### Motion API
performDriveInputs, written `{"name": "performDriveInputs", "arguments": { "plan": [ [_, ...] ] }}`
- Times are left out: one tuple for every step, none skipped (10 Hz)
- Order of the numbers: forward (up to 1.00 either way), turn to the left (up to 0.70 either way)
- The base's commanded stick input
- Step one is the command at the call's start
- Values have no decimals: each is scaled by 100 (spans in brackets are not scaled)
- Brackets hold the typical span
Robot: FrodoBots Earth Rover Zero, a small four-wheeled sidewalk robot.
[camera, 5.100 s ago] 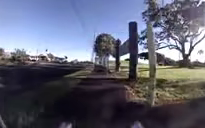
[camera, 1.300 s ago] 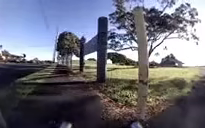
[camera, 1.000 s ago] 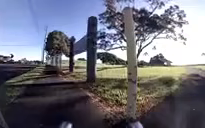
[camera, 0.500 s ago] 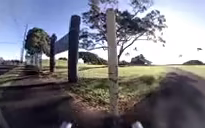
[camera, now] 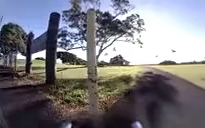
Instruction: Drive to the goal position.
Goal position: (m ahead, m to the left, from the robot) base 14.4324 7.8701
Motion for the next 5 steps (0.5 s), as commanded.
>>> {"name": "performDriveInputs", "arguments": {
  "plan": [
    [0, -70],
    [0, -70],
    [0, -70],
    [70, 0],
    [70, 0]
  ]
}}
